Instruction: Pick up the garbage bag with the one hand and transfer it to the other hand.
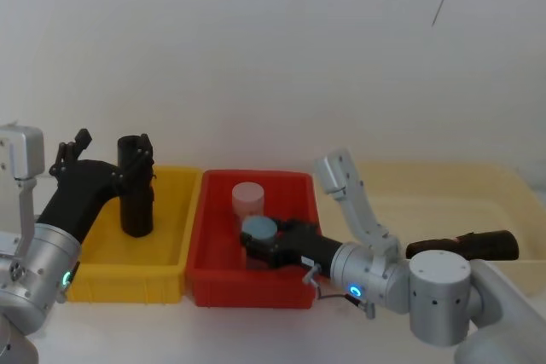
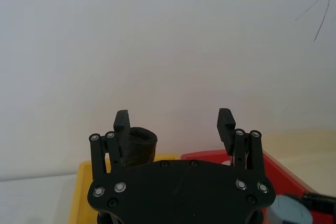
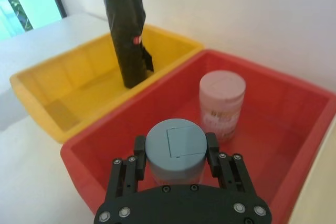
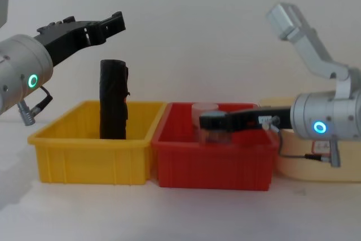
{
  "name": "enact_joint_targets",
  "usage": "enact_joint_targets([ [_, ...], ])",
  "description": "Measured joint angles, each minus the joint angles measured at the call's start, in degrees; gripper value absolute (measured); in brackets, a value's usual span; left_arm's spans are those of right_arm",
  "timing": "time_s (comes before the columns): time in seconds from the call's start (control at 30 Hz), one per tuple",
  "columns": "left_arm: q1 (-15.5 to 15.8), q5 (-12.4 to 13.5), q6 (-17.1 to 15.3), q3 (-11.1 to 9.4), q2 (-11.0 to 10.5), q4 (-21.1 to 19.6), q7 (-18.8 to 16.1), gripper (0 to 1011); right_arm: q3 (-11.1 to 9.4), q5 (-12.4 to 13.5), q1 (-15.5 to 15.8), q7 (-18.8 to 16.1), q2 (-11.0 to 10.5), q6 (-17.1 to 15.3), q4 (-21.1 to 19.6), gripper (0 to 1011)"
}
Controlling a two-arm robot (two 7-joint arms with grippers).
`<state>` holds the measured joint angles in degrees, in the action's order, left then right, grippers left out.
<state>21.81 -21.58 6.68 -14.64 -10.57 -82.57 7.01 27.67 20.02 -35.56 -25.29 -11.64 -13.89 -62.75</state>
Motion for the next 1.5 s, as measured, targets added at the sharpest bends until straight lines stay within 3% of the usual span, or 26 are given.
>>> enact_joint_targets([
  [0.43,0.0,0.0,0.0,0.0,0.0,0.0,0.0,1001,-2.7,0.5,0.0,2.3,-1.9,1.4,-6.3,663],
  [0.83,0.0,0.0,0.0,0.0,0.0,0.0,0.0,1001,-7.6,-0.2,1.7,7.5,-5.0,2.0,-13.6,663],
  [1.23,0.0,0.0,0.0,0.0,0.0,0.0,0.0,1002,-11.8,-0.6,5.5,11.3,-7.3,0.5,-16.3,663],
  [1.5,0.0,0.0,0.0,0.0,0.0,0.0,0.0,1002,-13.2,-0.4,7.4,11.8,-8.0,0.1,-17.0,703],
])
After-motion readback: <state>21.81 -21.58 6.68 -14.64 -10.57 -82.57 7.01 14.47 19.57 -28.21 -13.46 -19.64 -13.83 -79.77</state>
